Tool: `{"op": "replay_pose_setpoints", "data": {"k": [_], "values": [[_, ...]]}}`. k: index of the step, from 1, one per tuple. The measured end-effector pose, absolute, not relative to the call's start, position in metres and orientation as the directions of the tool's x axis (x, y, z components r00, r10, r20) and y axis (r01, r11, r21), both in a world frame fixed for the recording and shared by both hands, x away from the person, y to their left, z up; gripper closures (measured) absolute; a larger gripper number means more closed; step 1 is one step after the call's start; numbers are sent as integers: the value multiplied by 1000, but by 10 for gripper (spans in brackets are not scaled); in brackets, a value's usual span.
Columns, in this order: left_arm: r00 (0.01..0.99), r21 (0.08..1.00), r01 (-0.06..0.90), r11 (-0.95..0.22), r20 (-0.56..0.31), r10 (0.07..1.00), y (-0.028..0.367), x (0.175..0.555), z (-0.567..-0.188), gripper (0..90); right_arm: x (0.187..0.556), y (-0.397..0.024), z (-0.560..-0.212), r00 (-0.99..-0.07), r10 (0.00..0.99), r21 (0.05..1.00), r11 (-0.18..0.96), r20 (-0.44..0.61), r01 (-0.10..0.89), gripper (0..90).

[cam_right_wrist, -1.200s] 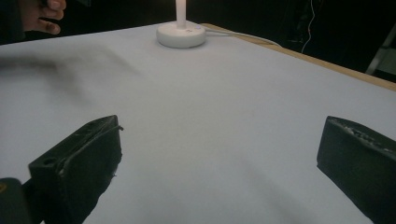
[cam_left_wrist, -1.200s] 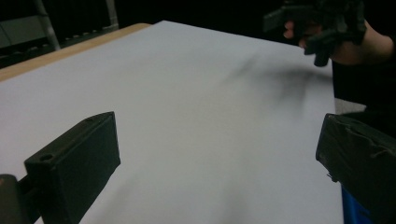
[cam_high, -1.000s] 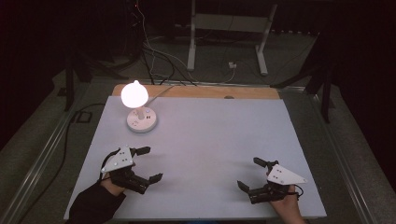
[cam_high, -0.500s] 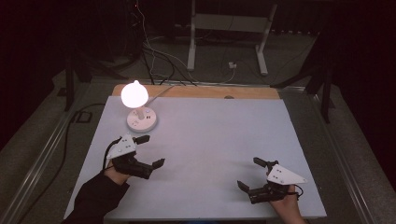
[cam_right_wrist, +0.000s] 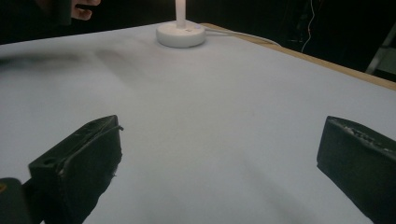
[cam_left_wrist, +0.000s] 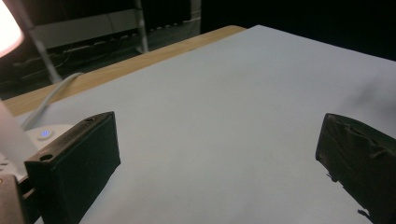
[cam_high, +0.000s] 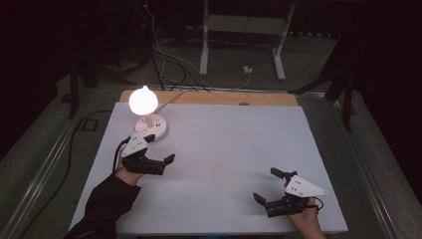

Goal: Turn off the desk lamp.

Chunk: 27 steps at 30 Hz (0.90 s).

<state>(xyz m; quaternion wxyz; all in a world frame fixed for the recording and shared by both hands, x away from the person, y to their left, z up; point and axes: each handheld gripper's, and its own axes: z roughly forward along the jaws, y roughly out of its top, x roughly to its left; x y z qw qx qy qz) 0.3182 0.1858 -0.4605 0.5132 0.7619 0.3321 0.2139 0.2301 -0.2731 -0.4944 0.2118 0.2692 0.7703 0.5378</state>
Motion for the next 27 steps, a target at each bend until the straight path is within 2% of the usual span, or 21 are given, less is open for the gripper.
{"op": "replay_pose_setpoints", "data": {"k": [15,21,23,27], "values": [[598,908,340,-245,-8,802,181,345,-470,5,230,-274,-494,-766,642,944,271,-31,188,0],[566,886,401,-235,-37,824,179,355,-471,11,230,-274,-494,-767,640,944,270,-30,188,0],[541,883,418,-215,-51,839,178,361,-474,35,229,-274,-494,-768,640,943,273,-33,187,0],[496,880,422,-218,-22,868,176,366,-479,71,230,-274,-494,-768,640,944,269,-28,189,0]]}}
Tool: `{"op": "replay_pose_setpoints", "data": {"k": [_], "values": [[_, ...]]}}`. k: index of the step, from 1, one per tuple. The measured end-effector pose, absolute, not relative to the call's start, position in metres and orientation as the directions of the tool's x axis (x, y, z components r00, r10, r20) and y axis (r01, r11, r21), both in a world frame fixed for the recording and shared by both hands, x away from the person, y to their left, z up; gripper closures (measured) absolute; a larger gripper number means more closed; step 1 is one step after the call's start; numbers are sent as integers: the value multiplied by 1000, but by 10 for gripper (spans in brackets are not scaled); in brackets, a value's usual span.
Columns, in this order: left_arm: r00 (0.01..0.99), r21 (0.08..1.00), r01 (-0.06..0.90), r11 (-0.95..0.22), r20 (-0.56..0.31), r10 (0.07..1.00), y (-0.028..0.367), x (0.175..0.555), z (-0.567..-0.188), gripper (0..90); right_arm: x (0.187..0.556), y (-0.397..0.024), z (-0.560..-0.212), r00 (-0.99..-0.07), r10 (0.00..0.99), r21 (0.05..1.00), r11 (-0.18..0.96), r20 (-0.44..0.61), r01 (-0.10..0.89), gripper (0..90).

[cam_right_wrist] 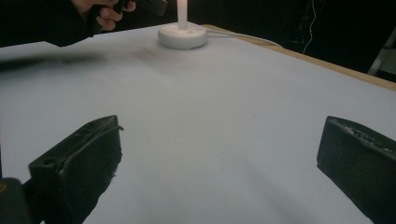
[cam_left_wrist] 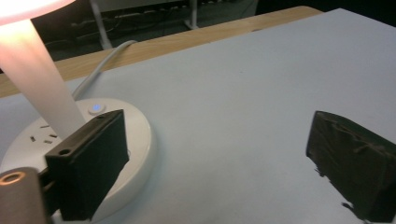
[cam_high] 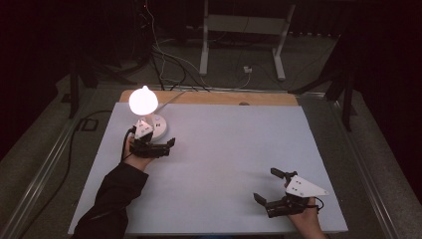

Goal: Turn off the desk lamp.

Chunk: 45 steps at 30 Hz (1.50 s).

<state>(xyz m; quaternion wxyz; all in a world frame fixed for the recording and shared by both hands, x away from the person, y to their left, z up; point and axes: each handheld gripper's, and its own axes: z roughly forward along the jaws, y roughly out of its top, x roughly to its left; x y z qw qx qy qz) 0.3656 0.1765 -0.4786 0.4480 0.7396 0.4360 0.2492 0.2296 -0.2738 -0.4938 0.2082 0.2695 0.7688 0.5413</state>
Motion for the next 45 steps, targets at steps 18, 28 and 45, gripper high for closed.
{"op": "replay_pose_setpoints", "data": {"k": [18,28,45], "values": [[265,876,442,-194,79,961,177,378,-488,716,230,-274,-494,-770,637,944,269,-26,191,0],[202,852,491,-184,95,975,177,390,-497,853,230,-274,-494,-770,638,944,269,-24,193,0],[217,841,504,-198,98,971,178,403,-514,900,230,-274,-495,-770,638,943,270,-26,193,0]]}}
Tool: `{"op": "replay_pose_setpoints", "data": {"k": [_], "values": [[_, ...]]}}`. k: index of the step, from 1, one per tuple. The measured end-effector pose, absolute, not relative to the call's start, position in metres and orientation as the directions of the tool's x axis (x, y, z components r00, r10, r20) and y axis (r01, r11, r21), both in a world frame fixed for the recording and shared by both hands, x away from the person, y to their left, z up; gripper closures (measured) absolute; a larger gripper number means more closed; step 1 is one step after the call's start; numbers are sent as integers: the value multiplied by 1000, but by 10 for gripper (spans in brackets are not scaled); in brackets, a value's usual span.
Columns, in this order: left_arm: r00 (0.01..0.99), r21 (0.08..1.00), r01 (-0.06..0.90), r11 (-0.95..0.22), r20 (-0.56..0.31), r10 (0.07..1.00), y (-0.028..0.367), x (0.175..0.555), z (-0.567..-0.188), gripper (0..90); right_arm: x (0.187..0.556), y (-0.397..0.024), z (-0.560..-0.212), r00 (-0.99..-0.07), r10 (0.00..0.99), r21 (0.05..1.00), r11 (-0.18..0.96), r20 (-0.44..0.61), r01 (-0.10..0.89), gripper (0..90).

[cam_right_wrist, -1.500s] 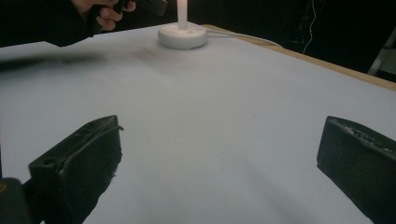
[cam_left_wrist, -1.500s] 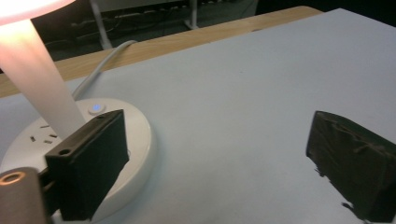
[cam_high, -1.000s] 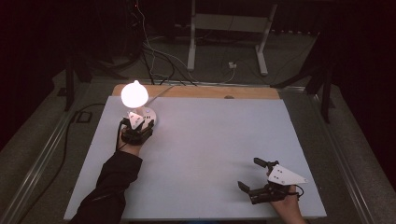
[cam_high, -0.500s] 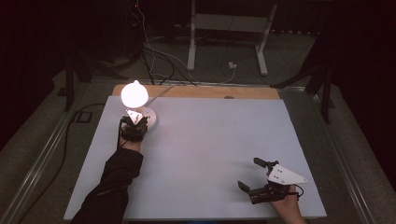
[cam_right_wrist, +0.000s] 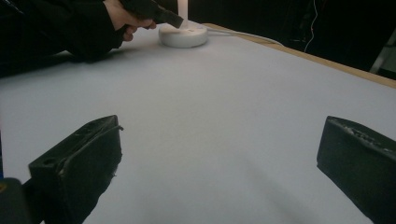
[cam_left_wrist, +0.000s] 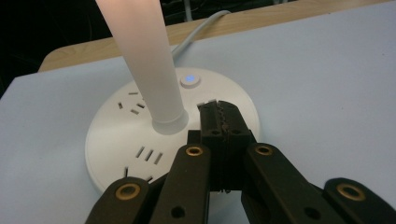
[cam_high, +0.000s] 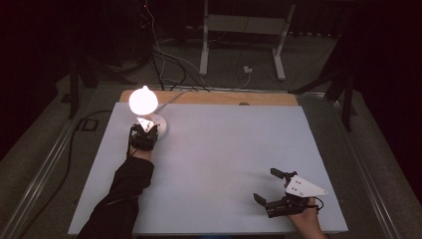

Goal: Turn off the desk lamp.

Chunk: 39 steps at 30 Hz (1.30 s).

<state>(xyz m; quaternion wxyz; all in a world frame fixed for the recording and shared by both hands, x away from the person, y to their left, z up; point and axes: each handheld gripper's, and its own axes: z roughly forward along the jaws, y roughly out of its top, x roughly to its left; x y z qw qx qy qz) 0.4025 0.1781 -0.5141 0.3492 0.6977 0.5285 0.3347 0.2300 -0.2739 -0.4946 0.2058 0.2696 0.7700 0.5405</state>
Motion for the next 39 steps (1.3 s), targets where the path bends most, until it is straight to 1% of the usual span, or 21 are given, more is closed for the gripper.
{"op": "replay_pose_setpoints", "data": {"k": [12,16,29,39], "values": [[238,843,495,-213,104,966,179,404,-518,900,230,-274,-495,-771,637,942,272,-23,196,0],[248,849,491,-198,81,965,182,405,-520,900,230,-274,-495,-772,635,941,274,-22,198,0],[260,847,483,-221,103,960,180,405,-522,900,230,-273,-495,-773,634,940,277,-22,200,0],[263,850,486,-206,82,961,182,406,-521,900,230,-274,-495,-774,632,940,277,-22,199,0]]}}
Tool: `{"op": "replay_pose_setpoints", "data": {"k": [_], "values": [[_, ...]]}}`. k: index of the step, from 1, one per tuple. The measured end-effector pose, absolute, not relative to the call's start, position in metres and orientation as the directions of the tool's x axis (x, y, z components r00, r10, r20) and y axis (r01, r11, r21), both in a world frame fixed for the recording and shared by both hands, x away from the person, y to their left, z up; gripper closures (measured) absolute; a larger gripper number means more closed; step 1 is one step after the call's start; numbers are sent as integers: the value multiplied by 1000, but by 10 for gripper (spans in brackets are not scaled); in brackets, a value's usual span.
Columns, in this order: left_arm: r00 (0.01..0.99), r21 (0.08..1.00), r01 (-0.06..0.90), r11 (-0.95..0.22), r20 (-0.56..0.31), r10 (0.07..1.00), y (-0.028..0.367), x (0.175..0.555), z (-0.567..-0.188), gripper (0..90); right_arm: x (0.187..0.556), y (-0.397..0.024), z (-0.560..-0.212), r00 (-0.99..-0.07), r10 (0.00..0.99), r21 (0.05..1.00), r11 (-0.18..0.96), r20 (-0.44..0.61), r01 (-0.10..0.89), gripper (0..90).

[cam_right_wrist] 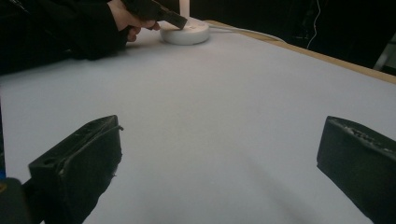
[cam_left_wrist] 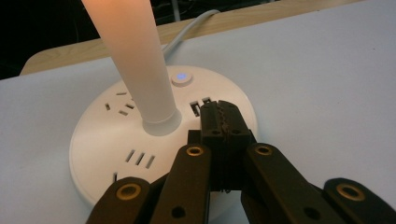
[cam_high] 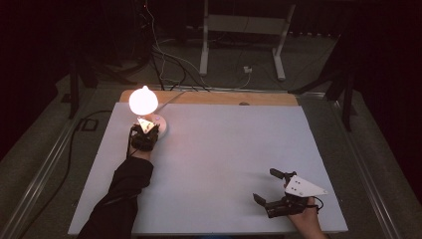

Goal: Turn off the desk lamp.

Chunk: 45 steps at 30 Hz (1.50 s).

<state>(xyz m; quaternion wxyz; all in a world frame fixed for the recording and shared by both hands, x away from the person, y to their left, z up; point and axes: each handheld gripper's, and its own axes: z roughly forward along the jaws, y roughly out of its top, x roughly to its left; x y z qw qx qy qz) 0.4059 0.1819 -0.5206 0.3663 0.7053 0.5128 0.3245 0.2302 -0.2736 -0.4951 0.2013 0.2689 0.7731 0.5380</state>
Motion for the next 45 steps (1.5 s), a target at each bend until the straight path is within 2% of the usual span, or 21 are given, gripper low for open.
{"op": "replay_pose_setpoints", "data": {"k": [10,45], "values": [[263,876,448,-179,62,963,184,403,-503,900,230,-274,-495,-774,632,941,277,-24,196,0],[284,851,482,-209,73,956,185,405,-522,900,230,-273,-495,-778,628,939,275,-13,206,0]]}}
